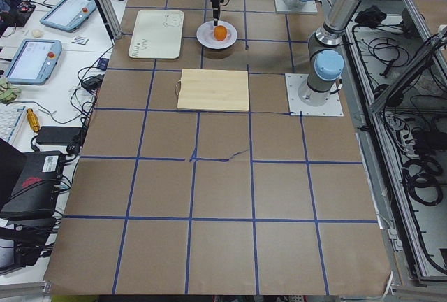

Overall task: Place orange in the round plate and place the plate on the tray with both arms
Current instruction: 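Grip the bowl rim nearest the right gripper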

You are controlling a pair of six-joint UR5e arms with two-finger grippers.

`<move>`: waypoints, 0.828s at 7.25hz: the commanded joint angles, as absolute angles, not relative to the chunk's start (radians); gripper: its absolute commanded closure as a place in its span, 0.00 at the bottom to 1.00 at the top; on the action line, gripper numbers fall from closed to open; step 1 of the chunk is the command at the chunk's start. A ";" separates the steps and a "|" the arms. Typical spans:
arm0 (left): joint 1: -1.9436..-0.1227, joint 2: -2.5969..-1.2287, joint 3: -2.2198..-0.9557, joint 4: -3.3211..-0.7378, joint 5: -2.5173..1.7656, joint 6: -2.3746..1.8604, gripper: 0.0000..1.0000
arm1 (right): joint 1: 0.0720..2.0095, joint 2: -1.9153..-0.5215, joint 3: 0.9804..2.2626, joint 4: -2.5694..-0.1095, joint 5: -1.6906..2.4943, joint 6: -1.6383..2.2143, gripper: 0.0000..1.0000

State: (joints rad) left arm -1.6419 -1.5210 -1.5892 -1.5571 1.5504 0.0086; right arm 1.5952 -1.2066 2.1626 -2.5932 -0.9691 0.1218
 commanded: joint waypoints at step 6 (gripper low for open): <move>-1.638 -1.520 -1.589 -1.555 1.546 0.009 0.00 | 1.595 -1.201 2.161 -2.577 -0.973 0.296 0.91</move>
